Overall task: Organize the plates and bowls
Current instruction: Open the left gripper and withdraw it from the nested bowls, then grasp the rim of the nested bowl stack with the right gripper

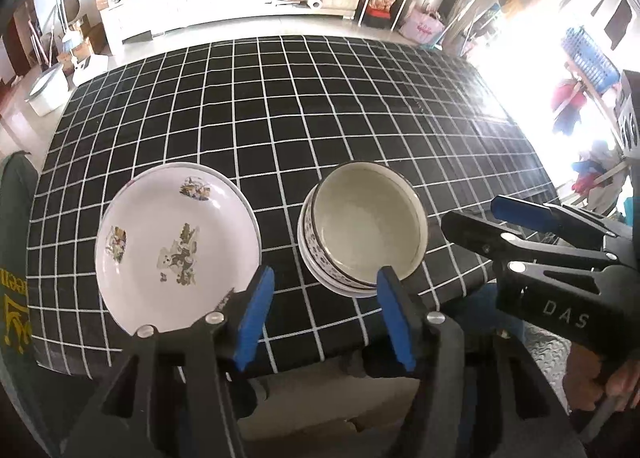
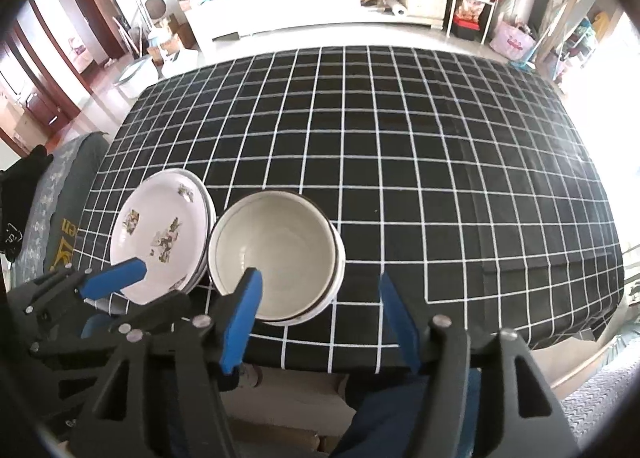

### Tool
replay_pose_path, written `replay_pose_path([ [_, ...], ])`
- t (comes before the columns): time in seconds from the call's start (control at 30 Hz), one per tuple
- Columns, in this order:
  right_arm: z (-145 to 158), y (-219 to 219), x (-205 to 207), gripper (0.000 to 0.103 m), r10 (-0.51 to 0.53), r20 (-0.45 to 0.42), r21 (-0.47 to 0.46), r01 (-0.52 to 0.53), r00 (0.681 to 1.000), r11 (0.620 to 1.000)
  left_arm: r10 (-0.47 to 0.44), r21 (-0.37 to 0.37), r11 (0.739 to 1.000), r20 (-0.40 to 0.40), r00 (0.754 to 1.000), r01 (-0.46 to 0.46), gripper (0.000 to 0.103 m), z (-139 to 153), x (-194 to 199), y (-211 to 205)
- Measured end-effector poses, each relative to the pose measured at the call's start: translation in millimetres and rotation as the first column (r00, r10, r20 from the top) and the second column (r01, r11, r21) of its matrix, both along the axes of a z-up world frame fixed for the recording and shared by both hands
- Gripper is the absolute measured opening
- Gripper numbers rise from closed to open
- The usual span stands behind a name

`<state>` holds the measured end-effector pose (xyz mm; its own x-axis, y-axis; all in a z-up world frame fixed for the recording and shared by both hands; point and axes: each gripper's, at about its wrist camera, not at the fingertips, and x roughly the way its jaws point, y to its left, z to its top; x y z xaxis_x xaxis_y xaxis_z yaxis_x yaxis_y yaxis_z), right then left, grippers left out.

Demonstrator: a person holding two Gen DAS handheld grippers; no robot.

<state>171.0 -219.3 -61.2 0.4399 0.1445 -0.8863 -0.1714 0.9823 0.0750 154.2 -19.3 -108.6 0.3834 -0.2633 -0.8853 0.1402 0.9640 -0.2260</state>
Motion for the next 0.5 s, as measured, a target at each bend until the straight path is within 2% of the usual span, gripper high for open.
replay_pose_path([
  [0.1,2,-8,-2,0.074,-0.027,0.024,0.023,0.026,0.999,0.999,0.008,-0.042,0.999,0.001,1.0,-0.008,0.051,-1,-4,7],
  [0.23,-5,-20,-1,0.077,-0.087,0.01,0.083,0.086,0.996,0.993,0.024,-0.078,0.997,-0.017,1.0,-0.025,0.054,-8,-1,16],
  [0.37,-18,-29,5,0.077,-0.12,-0.049,0.153,0.126,0.992,0.98,0.028,-0.124,0.992,-0.048,0.998,-0.034,0.054,-16,5,20],
  [0.5,-36,-38,11,0.077,-0.174,-0.106,0.2,0.192,0.979,0.961,-0.017,-0.144,0.99,-0.051,0.999,0.009,0.054,-24,13,15],
])
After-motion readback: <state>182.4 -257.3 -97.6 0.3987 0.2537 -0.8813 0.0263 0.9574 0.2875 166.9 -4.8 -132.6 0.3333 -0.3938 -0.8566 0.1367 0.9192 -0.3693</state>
